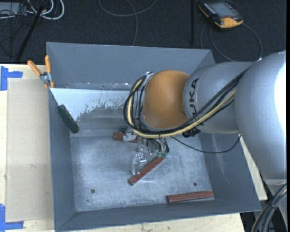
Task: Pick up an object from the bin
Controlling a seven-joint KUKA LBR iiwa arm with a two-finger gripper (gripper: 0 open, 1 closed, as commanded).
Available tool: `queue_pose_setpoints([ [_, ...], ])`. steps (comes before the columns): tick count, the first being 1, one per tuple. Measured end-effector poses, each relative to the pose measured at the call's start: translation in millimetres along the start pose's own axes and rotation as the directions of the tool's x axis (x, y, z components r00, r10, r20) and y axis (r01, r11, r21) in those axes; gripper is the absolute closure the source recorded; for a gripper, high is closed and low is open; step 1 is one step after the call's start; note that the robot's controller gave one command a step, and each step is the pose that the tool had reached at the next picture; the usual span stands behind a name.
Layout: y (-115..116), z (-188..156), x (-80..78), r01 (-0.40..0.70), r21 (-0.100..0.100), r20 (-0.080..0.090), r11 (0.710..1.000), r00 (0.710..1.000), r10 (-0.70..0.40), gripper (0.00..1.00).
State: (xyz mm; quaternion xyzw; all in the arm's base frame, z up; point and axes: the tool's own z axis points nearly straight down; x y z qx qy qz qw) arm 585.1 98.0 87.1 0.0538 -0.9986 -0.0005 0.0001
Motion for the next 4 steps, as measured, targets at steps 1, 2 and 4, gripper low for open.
queue_pose_setpoints([
  [1,-12.4,-24.2,50.3,0.036,0.000,-0.005,0.999,0.999,-0.036,0.00],
  [2,-21.0,11.8,61.3,0.100,0.000,0.012,0.995,0.995,-0.100,1.00],
  [4,1.9,-148.2,78.9,0.095,0.001,0.004,0.996,0.996,-0.095,1.00],
])
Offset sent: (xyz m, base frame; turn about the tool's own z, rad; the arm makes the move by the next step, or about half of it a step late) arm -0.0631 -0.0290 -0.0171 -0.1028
